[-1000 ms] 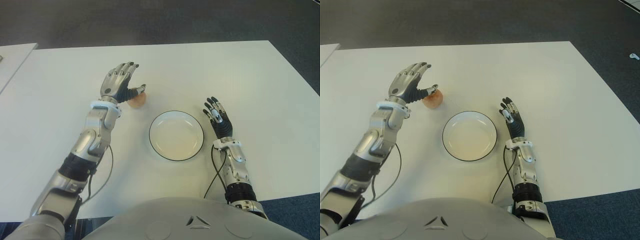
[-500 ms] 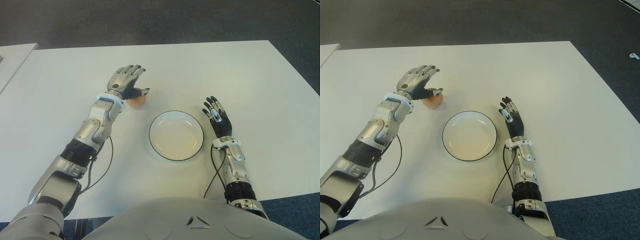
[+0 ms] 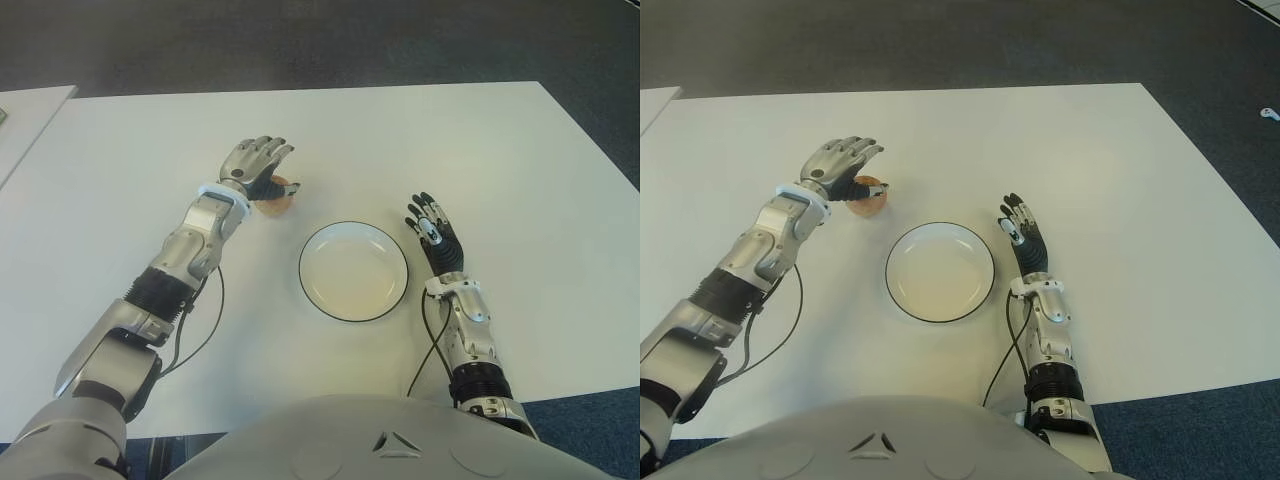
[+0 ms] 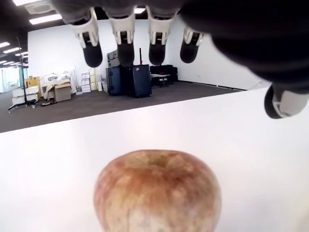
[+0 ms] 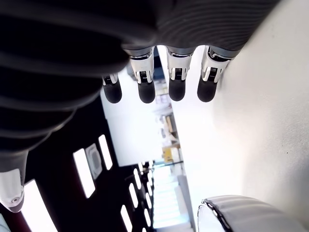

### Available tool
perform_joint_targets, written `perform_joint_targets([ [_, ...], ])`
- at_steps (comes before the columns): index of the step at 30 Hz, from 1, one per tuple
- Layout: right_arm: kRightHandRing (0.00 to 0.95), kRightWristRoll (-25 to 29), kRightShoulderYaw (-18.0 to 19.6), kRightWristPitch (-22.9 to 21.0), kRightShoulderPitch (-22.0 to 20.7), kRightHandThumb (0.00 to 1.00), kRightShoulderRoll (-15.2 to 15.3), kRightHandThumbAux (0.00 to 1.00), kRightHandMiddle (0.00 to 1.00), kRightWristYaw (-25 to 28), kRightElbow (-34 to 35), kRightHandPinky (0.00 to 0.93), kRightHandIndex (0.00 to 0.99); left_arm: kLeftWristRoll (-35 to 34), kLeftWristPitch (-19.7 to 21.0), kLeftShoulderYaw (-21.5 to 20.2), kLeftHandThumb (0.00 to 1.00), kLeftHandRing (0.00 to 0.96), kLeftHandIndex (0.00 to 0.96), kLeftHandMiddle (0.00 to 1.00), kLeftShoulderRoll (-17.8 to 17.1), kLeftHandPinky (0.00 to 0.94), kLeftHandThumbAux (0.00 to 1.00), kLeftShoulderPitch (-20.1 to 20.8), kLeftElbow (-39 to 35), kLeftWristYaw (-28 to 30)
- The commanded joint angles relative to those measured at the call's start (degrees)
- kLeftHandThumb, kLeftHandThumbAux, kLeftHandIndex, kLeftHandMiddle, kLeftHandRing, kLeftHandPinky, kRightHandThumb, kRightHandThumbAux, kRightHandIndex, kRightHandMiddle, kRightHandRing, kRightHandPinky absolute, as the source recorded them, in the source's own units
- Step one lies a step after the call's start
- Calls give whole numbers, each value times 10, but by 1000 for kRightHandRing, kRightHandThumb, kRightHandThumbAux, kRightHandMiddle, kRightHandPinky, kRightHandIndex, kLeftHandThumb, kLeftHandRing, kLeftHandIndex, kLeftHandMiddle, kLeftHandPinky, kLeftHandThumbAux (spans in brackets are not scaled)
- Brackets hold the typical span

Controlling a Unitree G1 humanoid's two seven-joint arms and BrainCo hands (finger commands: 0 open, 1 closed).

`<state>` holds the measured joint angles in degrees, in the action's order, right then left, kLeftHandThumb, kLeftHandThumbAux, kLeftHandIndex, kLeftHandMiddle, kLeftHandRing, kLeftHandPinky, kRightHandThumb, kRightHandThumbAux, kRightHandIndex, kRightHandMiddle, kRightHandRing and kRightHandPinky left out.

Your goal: Put the apples into the plate.

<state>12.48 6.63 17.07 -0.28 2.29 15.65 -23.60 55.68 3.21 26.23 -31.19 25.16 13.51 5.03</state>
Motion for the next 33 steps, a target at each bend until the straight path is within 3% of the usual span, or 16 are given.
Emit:
perform_joint_targets([
  [1, 0, -8, -2, -26, 28, 21, -4, 515, 33, -5, -37, 0, 0, 22, -14, 19, 288, 0, 0, 0, -8, 0, 279, 14, 29, 2],
  [33, 0, -11, -3, -17, 26, 15, -2, 524, 29, -9, -49, 0, 0, 56, -11, 45, 299, 0, 0, 0, -5, 0, 249, 43, 112, -21],
])
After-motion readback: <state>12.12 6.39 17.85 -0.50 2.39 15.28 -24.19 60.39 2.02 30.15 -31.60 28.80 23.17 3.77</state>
